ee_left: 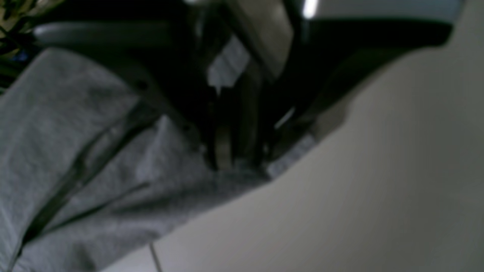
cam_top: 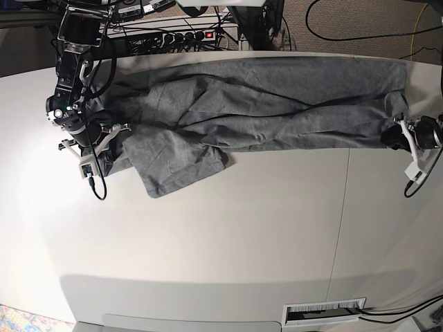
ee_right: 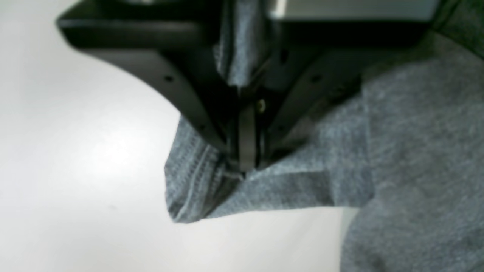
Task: Fold the T-shirt properly
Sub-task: 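Move the left gripper along the shirt and pinch its hem end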
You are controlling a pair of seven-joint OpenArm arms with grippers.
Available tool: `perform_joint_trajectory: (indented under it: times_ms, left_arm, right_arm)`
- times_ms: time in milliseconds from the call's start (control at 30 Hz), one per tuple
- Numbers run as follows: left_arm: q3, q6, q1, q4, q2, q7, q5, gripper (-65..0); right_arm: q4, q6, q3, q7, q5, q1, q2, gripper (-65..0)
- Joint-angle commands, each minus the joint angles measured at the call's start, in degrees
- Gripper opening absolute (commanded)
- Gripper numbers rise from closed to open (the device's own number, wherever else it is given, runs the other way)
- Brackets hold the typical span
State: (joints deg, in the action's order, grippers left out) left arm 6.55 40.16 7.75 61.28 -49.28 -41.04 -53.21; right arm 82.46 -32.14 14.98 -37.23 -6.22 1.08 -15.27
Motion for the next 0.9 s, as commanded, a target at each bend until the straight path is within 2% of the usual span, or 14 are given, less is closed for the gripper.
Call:
perform_joint_trajectory:
  times_ms: [0, 67, 167, 267, 500, 667, 767, 867]
  left_arm:
    - [-0.44, -0.16, 0.83, 0.5, -0.44, 0.55, 1.86, -55.1]
    - [-0.44, -0.16, 0.94, 0.5, 0.39, 2.38, 3.65, -55.1]
    - [-0.44, -0.16, 1.53, 0.76, 0.46, 2.4, 3.08, -55.1]
    - [-0.46, -0.16, 3.15, 2.16, -0.39, -1.66, 1.9, -55.1]
    - [-0.48, -0.16, 3.5, 8.92, -4.87, -18.43, -19.89, -55.1]
    - [-0.48, -0.16, 2.97, 10.1, -5.22, -26.82, -31.08, -55.1]
    - [-0.48, -0.16, 0.72, 10.1, -4.79, -29.0, -31.79, -55.1]
    - [-0.46, -0.16, -2.4, 10.08, -3.34, -27.43, -31.79, -55.1]
  right_arm:
    - [0.13, 0.48, 0.22, -1.53, 1.53, -0.33, -0.81, -65.0]
    - [0.15, 0.48, 0.22, -1.62, 1.53, -0.61, -0.83, -65.0]
    - [0.15, 0.57, 0.24, -2.71, 1.51, -1.9, -0.96, -65.0]
    - [0.15, 0.55, 0.24, -4.79, 1.51, -3.87, -0.94, -65.0]
    - [0.52, 0.5, 0.5, -6.71, 0.26, -7.13, -0.94, -65.0]
    - [0.85, 0.52, 0.5, -8.79, 0.22, -8.07, -0.96, -65.0]
    - [3.69, 0.55, 0.5, -10.36, -1.75, -8.09, -0.94, -65.0]
    - [8.22, 0.55, 0.5, -11.37, -3.78, -8.28, -0.94, -65.0]
